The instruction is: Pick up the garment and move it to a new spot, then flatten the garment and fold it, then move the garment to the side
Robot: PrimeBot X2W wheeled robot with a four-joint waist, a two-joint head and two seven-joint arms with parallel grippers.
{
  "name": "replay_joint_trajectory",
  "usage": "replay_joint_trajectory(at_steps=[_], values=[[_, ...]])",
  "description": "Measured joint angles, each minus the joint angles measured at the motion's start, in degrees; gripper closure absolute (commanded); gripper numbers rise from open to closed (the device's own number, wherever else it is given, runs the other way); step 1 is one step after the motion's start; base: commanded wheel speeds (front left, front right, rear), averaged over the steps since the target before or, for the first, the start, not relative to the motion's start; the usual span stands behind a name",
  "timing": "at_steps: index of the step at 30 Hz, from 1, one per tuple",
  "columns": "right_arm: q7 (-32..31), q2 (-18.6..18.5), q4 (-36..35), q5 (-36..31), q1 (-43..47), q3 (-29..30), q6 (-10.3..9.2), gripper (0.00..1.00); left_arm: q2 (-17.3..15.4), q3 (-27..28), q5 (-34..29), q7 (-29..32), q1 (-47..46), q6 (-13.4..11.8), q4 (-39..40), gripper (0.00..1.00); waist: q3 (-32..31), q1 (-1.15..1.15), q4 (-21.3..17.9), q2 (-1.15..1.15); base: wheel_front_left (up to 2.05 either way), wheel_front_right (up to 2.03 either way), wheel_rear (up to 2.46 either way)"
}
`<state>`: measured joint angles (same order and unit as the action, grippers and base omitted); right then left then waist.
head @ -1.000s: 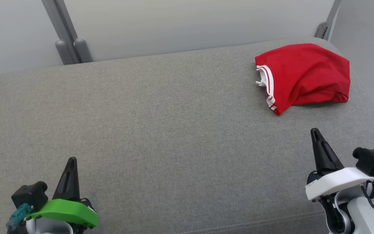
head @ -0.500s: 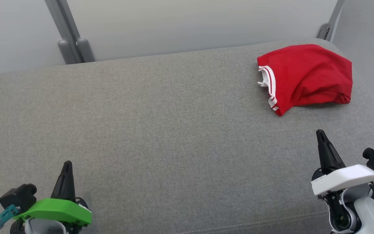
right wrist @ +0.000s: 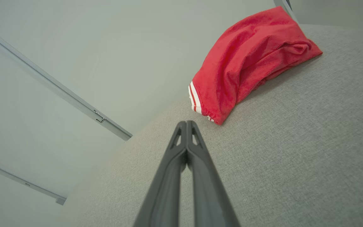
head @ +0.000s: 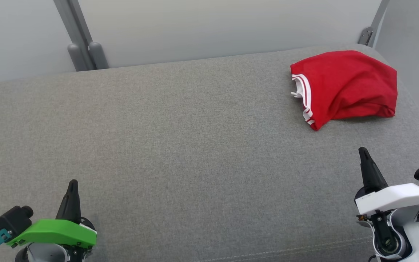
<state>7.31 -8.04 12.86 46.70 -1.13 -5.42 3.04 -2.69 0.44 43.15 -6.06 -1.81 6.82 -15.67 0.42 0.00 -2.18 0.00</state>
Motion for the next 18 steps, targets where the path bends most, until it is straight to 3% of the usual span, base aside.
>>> replay_joint_trajectory(at_steps=[18], values=[[-4.23,1.82,1.09,14.24,-0.76,4.15,1.25,1.00,0.13,1.53,15.06,4.26,-0.59,0.01,-0.14,1.00,-0.09,0.00,0.70,0.00,0.00,0.00,0.00]])
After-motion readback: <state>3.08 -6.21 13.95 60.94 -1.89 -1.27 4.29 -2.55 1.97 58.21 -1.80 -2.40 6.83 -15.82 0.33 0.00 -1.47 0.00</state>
